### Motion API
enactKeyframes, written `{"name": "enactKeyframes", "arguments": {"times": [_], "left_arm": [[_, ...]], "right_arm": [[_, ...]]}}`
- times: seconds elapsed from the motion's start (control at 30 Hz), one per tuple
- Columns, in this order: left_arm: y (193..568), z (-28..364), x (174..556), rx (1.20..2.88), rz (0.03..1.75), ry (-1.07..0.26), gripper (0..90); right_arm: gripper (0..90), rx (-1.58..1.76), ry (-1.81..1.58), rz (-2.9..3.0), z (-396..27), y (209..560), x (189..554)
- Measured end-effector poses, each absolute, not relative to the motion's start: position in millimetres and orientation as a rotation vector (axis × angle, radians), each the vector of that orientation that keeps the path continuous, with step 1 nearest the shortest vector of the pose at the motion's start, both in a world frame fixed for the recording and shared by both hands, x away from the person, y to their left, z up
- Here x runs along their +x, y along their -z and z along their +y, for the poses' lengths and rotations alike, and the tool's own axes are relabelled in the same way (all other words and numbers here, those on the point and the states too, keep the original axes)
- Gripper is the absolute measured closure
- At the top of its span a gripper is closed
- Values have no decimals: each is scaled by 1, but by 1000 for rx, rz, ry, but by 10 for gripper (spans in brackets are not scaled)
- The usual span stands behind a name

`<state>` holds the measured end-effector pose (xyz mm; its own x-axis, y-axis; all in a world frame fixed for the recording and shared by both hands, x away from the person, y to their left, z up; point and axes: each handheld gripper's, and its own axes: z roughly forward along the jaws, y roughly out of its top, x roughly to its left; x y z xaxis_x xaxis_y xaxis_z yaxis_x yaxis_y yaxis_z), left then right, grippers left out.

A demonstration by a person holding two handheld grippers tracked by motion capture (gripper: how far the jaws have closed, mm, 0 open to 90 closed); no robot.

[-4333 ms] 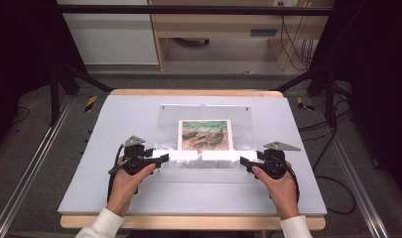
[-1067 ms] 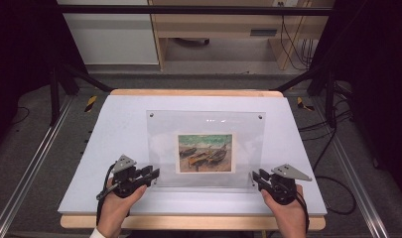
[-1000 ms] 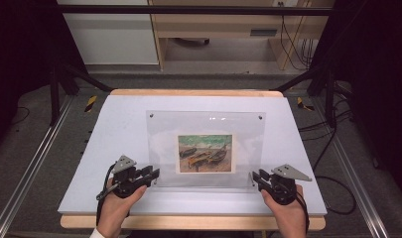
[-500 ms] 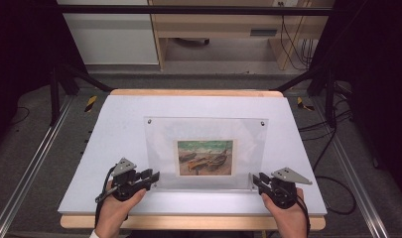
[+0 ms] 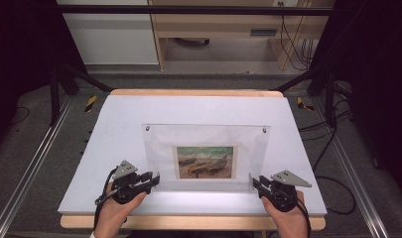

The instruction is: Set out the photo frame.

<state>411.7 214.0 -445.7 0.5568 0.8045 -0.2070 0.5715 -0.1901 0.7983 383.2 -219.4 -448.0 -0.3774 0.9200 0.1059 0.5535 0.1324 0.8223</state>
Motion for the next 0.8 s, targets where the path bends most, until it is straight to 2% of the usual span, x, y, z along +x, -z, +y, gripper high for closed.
{"name": "enactKeyframes", "arguments": {"times": [0.8], "left_arm": [[447, 212, 406, 1923, 1104, -316, 586]], "right_arm": [[695, 1411, -1127, 2006, -220, 450, 377]]}}
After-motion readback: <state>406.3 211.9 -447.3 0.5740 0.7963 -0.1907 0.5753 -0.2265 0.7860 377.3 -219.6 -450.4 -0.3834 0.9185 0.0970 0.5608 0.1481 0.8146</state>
